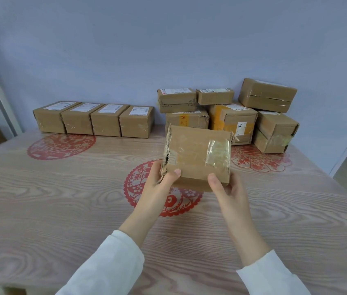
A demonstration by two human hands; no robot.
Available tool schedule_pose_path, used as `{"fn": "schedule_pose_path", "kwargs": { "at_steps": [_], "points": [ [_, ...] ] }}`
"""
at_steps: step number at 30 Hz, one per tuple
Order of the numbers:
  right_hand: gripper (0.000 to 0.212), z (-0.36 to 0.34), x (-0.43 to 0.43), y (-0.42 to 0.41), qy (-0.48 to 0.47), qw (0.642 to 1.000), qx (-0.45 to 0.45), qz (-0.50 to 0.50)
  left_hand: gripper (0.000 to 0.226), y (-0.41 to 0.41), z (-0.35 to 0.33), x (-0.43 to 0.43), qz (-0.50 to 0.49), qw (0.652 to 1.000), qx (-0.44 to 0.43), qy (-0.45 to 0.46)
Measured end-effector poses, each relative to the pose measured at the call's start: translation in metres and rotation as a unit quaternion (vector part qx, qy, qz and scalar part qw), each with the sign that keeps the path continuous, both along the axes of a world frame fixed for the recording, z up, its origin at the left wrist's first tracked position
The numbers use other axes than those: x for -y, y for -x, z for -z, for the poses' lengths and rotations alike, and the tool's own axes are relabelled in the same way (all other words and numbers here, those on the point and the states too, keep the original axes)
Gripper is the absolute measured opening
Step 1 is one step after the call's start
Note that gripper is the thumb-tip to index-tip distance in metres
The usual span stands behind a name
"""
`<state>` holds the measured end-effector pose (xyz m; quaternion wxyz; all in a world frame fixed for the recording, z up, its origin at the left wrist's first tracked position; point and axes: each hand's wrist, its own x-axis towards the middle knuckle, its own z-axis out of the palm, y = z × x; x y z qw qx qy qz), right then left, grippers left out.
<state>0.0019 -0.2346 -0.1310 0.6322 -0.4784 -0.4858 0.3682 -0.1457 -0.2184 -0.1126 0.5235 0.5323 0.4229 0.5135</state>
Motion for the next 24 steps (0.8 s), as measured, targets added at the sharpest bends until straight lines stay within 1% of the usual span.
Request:
{"fn": "schedule_pose_path", "kwargs": {
  "at_steps": [2,4,5,7,9,11,14,15,18,21,24],
  "points": [
    [0.026,0.000,-0.001,-0.002,0.005,1.000,-0.003,-0.006,0.029,0.001,0.001,-0.001,-0.009,1.000,-0.011,0.002],
    [0.025,-0.001,-0.001,-0.004,0.006,1.000,-0.013,-0.022,0.022,0.002,0.001,-0.001,-0.007,1.000,-0.028,-0.004],
    [0.028,-0.001,-0.001,-0.005,0.004,0.999,-0.014,-0.032,0.019,0.003,0.001,-0.002,-0.008,0.999,-0.032,-0.005],
    [0.043,-0.001,0.000,-0.006,0.001,0.999,-0.016,-0.049,0.018,0.005,0.002,-0.003,-0.004,1.000,-0.027,0.005],
    [0.058,-0.001,0.001,-0.006,0.007,0.999,-0.016,-0.050,0.025,0.007,0.003,-0.004,0.010,0.999,-0.047,0.002],
    [0.063,-0.003,0.000,-0.007,0.014,0.999,-0.010,-0.035,0.031,0.009,0.005,-0.004,0.021,0.998,-0.067,-0.002],
    [0.050,-0.003,0.000,-0.010,0.016,0.999,-0.005,-0.033,0.031,0.010,0.005,-0.005,0.021,0.998,-0.067,0.000],
    [0.049,-0.002,0.001,-0.009,0.013,0.999,-0.004,-0.042,0.035,0.009,0.003,-0.004,0.017,0.998,-0.060,-0.001],
    [0.056,-0.001,0.002,-0.009,-0.006,0.998,0.003,-0.069,0.057,0.010,0.002,-0.004,-0.006,0.999,-0.049,-0.012],
    [0.063,-0.003,0.001,-0.010,-0.010,0.997,0.009,-0.073,0.059,0.012,0.006,-0.004,0.012,0.997,-0.068,-0.030],
    [0.057,-0.003,0.000,-0.012,-0.004,0.998,0.042,-0.048,0.071,0.015,0.010,-0.005,0.033,0.993,-0.100,-0.051]
  ]
}}
